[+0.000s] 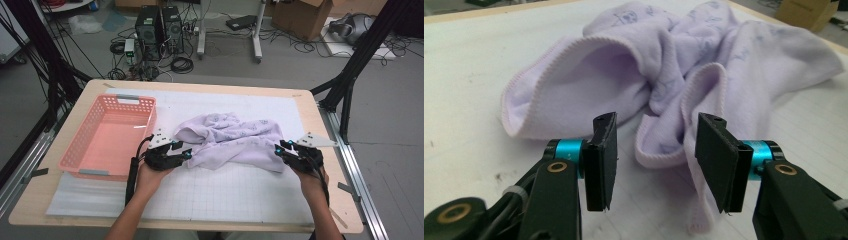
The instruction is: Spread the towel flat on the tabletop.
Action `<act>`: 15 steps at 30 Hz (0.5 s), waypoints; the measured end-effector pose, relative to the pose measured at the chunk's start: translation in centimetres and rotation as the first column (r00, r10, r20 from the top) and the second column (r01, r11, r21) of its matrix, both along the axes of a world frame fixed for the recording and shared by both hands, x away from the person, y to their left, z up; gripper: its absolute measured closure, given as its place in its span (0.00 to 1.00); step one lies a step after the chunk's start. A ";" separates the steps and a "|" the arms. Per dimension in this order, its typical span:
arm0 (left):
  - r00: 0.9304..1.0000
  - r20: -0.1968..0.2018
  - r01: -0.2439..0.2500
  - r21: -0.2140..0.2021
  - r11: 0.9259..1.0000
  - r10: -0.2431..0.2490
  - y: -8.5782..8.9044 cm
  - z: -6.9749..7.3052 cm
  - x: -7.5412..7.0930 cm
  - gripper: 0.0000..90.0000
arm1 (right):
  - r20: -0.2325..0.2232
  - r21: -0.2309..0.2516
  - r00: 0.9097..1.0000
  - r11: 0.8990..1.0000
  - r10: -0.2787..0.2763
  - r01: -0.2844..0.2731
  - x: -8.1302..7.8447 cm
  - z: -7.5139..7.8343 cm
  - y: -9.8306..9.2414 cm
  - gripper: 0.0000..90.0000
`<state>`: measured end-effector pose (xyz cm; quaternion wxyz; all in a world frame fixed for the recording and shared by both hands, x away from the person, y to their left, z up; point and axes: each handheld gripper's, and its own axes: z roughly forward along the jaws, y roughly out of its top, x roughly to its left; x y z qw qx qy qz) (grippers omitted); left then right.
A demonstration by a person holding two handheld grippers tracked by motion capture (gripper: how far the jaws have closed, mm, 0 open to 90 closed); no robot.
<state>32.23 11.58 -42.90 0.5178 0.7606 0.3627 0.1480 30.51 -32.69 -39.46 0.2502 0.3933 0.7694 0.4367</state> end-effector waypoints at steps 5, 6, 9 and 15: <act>0.999 -0.019 0.036 0.019 0.999 -0.035 0.3 -0.9 -1.4 0.55 | -0.058 0.012 0.995 0.997 -0.076 0.076 -1.8 -2.1 -2.3 0.78; 0.999 -0.024 0.045 0.034 0.998 -0.044 0.3 -1.0 -1.5 0.55 | -0.074 0.014 0.993 0.996 -0.089 0.090 -2.0 -2.6 -2.6 0.79; 0.998 -0.033 0.058 0.046 0.997 -0.056 0.2 -1.6 -2.0 0.55 | -0.116 0.036 0.989 0.994 -0.095 0.100 -2.3 -3.9 -3.0 0.78; 0.993 -0.102 0.066 0.095 0.993 -0.057 -1.1 -2.1 -1.2 0.56 | -0.167 0.045 0.985 0.998 -0.040 0.048 -1.7 -4.9 -1.7 0.69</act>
